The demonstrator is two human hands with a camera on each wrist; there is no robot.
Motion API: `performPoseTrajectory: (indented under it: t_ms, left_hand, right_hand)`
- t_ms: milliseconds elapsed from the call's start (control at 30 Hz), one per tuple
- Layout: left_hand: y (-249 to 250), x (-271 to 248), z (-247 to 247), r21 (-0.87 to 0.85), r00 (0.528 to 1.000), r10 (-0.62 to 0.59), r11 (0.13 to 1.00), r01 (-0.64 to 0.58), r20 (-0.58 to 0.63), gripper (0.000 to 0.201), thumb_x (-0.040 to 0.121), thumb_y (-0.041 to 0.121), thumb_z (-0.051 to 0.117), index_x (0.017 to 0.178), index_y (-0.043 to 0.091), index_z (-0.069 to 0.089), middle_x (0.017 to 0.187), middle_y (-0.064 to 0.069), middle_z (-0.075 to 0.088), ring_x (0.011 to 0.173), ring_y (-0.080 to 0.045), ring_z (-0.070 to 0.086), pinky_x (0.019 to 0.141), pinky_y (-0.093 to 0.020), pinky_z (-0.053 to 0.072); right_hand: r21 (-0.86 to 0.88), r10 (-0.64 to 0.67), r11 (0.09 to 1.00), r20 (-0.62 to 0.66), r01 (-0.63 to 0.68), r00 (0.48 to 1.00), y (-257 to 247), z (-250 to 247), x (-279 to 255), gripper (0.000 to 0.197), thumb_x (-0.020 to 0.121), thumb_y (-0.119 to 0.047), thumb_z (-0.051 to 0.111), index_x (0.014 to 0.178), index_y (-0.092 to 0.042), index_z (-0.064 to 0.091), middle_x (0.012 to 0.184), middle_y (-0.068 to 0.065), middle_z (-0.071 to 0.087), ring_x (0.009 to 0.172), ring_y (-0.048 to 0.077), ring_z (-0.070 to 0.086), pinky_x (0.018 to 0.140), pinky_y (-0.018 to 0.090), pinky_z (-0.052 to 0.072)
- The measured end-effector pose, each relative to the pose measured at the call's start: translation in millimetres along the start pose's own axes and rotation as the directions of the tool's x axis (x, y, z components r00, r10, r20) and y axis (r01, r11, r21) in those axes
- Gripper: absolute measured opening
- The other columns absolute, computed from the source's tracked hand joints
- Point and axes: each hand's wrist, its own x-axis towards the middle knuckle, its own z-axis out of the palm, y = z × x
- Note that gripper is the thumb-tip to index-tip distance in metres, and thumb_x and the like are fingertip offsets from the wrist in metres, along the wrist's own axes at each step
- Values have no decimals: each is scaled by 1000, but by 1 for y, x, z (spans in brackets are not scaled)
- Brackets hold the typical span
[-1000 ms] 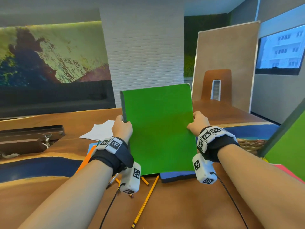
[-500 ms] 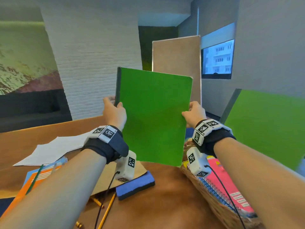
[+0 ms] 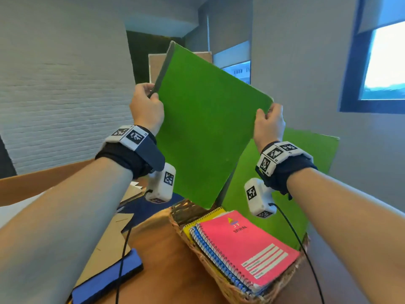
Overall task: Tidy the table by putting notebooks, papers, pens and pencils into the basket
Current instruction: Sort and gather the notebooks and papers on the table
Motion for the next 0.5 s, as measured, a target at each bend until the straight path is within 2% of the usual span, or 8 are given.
performPoseTrajectory:
  t_ms: [67,133,200,300,367,433,500]
  left_hand:
    - [2,-3,21,-22,999,-2,1000,3,53,28,97,8,43,123,6,54,121,-8,60,112,-21,55,90,-25,41]
    - [0,-11,43,-52,994,-21,998,27,110,28,97,8,43,123,7,54,121,-8,60,111,-21,54,86,-22,39]
    - [-7,-21,64,-80,985,-62,994,76,159,27,97,8,44,122,6,53,120,-8,59,110,-21,54,86,-22,38]
    - [-15,-37,98,-119,958,-122,980,157,261,27,97,8,43,123,4,51,121,-11,57,112,-25,53,93,-29,41]
    - [-20,-49,118,-135,931,-149,970,203,334,27,97,7,42,122,3,49,121,-13,57,109,-25,53,92,-32,42]
    - [-25,-58,135,-158,906,-172,956,249,386,26,96,5,42,120,3,50,120,-15,57,106,-26,54,95,-36,43]
    - [-33,-65,149,-168,876,-201,939,300,438,25,94,5,43,117,3,51,119,-17,58,108,-29,55,99,-44,44]
  right_hand:
    - [-24,-25,999,-64,24,998,-2,-16,10,8,95,-11,41,95,-15,34,64,-8,36,55,8,36,52,26,24]
    - [-50,-36,998,-111,31,993,-2,-32,18,9,93,-11,41,96,-16,34,63,-8,37,54,9,37,52,25,21]
    - [-62,-45,997,-157,36,987,2,-44,26,11,90,-12,44,97,-18,38,64,-10,39,61,18,42,57,24,26]
    - [-55,-91,995,-194,82,977,10,-65,35,18,89,-18,51,106,-12,48,67,-16,44,67,15,47,65,23,35]
    - [-83,-130,990,-198,116,971,14,-79,36,28,92,-25,53,115,-10,49,75,-13,46,72,13,45,65,17,31]
    - [-118,-143,986,-204,121,969,20,-91,36,38,93,-31,54,123,-8,49,87,-7,46,80,9,41,66,16,30]
    - [-116,-162,983,-204,140,966,27,-99,37,34,92,-32,56,114,-6,55,83,-7,47,69,8,42,68,17,34]
